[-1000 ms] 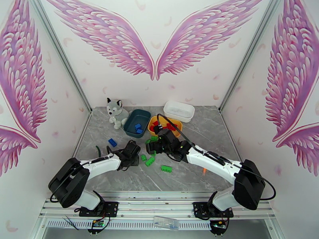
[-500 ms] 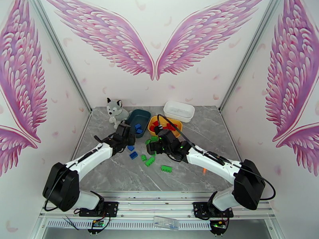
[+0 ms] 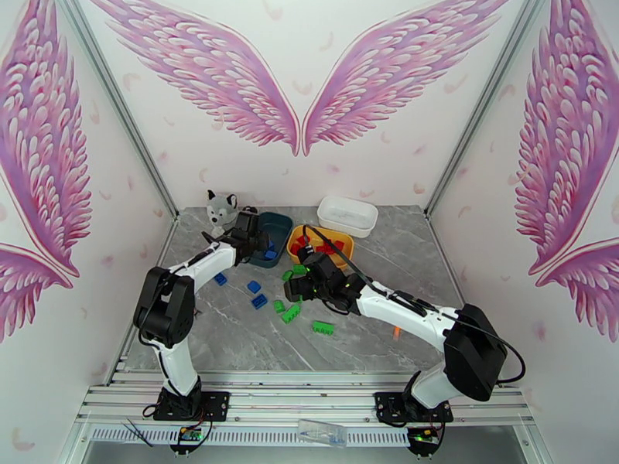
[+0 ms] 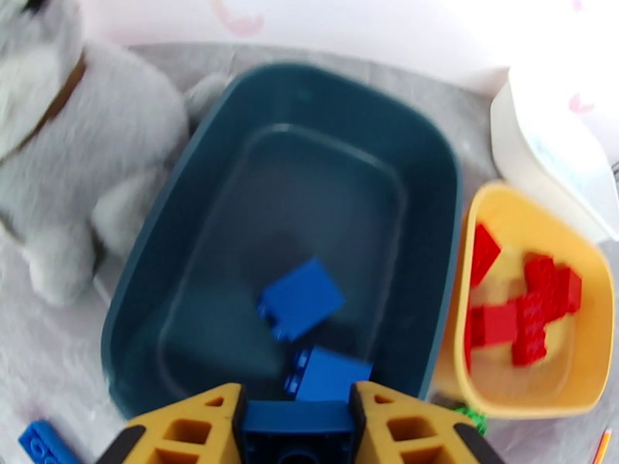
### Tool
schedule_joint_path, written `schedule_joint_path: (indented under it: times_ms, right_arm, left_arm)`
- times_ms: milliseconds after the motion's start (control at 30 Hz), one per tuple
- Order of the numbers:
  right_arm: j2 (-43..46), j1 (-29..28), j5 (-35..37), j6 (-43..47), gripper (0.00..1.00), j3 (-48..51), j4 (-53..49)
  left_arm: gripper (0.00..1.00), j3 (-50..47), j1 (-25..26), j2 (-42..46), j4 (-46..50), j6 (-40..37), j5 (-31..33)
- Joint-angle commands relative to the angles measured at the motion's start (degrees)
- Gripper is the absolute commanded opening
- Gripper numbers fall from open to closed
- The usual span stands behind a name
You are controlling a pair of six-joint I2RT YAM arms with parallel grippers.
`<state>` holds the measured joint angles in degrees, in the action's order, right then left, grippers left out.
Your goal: Sort the legos into containers by color
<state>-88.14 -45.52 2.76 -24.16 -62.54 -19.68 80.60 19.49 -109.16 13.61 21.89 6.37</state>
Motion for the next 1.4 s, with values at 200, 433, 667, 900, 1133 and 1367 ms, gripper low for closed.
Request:
schedule_joint_path:
  times_ms: [200, 433, 667, 900, 1133, 1367]
  right_arm:
    - [-0.55, 0.32, 0.18, -0.14, 0.90, -0.30, 0.35]
    - [-0.63, 0.35, -0.38, -0.36, 0.90, -0.31, 0.61]
    - [-0.11, 0.33, -1.97, -0.53, 0.90, -0.30, 0.70]
    - [-0.26, 0.39, -1.71, -0.47, 0.90, -0.12, 0.77]
    - [-0.33, 0.39, -1.45, -0.42, 0.90, -0.09, 0.74]
    - [0.02, 0.34, -1.45, -0.45, 0.90, 0.14, 0.90]
  left_arm:
    - [0.81, -6.14, 0.13, 4.68, -2.88, -1.11, 1.01]
    - [0.80, -20.46, 0.84, 19.42, -2.31, 1.99, 7.54]
    - [0.82, -30.66, -6.40, 29.27, -1.51, 2.57, 10.06]
    - [0.82, -31.94, -9.86, 22.08, -4.88, 4.44, 4.89]
    - [0.78, -32.61, -13.86, 19.20, -6.53, 7.61, 2.18]
    - [0.75, -28.70, -14.04, 12.71, -3.94, 10.75, 1.87]
